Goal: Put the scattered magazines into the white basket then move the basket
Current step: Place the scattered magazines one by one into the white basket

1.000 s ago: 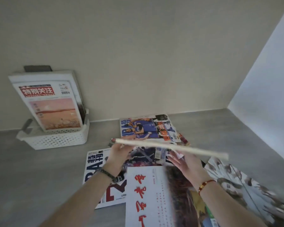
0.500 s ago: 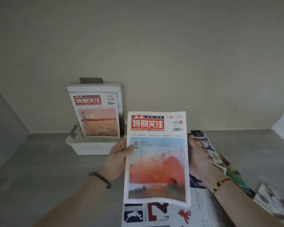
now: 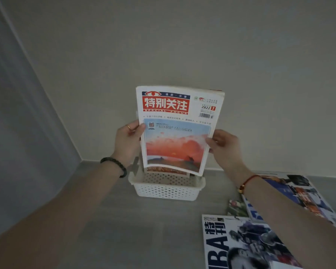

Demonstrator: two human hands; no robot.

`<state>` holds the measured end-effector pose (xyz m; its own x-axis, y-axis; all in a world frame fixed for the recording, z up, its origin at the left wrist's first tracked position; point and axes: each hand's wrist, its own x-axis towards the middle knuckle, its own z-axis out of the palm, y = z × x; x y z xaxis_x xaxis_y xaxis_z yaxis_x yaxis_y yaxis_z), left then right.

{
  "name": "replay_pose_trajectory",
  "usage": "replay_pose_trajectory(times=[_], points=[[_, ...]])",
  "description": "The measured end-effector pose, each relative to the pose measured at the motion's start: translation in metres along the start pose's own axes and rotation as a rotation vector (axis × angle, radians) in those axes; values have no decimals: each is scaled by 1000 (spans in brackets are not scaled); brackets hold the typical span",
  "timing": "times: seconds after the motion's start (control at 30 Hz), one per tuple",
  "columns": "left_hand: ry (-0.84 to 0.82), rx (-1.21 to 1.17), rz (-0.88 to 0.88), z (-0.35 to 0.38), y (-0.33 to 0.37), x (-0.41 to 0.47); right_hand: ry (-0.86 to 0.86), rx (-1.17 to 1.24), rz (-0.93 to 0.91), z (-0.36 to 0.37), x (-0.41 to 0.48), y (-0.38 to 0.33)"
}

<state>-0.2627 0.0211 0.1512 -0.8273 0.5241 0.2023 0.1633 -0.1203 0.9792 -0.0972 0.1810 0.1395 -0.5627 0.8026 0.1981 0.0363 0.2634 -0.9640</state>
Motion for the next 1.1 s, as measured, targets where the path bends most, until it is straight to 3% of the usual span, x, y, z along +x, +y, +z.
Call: replay_pose_trajectory(times=[0.37, 0.87, 1.1], points=[[210, -2, -215, -14, -95, 42, 221, -75, 205, 61, 35, 72], [276, 45, -240, -7, -127, 54, 231, -194, 152, 71, 51, 106], [275, 88, -273, -10, -125, 47, 153, -206, 197, 52, 42, 98]])
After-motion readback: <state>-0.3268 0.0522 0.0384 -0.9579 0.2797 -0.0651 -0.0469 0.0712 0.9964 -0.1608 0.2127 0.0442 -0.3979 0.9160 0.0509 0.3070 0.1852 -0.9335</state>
